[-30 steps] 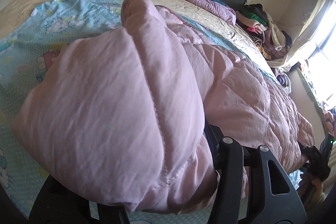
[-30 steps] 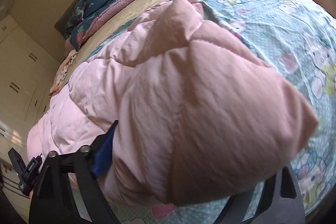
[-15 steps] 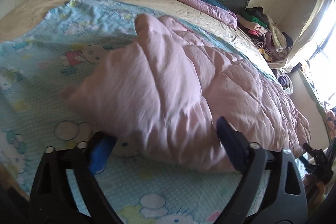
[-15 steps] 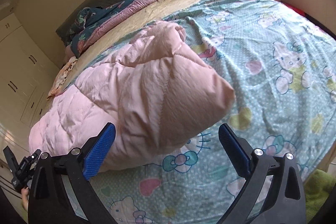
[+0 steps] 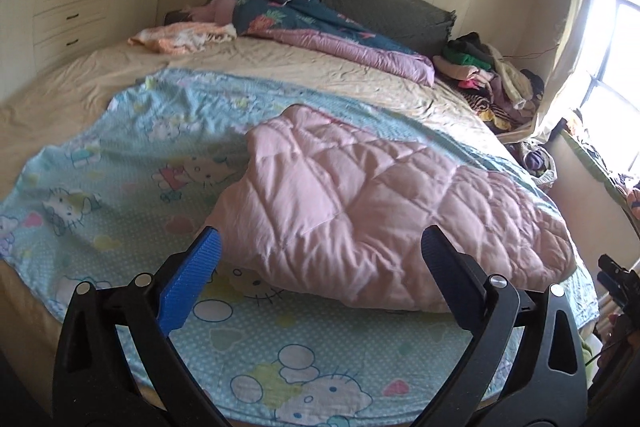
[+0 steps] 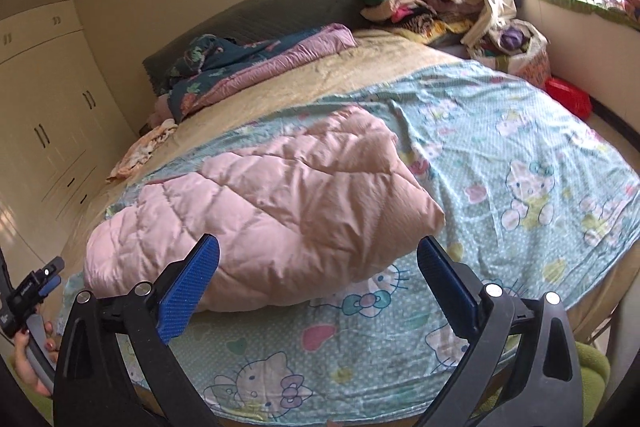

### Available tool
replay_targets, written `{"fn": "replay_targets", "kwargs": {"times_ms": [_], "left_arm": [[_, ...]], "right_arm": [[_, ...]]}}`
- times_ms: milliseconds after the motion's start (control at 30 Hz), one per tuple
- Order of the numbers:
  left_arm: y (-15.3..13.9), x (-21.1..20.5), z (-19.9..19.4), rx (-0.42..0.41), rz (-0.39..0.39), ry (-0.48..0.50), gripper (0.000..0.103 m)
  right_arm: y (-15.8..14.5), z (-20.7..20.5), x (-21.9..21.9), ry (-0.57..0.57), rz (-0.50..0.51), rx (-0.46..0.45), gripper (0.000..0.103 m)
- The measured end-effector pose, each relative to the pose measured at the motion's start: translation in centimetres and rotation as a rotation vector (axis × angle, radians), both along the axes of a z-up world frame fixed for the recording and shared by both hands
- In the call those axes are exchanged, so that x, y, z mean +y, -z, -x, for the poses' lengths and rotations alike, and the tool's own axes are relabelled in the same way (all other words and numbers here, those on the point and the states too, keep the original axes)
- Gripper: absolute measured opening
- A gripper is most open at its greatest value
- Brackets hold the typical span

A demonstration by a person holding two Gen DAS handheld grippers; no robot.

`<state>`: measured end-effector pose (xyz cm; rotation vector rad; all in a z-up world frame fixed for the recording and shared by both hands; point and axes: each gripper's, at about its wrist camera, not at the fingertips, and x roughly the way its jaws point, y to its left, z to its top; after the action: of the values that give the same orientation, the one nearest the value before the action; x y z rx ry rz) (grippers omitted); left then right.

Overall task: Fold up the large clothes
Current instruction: 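Lower the folded bundle onto the sheet and open both tools, then pull both tools back from the folded jacket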

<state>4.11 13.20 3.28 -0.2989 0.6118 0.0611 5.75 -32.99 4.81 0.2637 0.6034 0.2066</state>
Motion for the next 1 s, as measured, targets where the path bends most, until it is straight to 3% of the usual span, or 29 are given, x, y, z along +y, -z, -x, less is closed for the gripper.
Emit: {"fn": "replay_targets", "kwargs": {"times_ms": [500,900,1000], "left_arm": [[-2.4,-4.2,3.8,-0.092,-0.017,0.084,0.094],[-0.3,-8.1,5.6,-0.08,-0.037,0.166,0.094],[0.8,-8.9,5.8,-0.061,-0.049,0.18,0.094]], "right_arm": [[-4.7,6.5,4.7,-0.115,0.107,-0.186,0.099],[-2.7,9.5,7.5,-0.139,0.188,-0.228,0.099],[-1.4,9.7,7.8,-0.145,0.173,-0.191,0.099]]}}
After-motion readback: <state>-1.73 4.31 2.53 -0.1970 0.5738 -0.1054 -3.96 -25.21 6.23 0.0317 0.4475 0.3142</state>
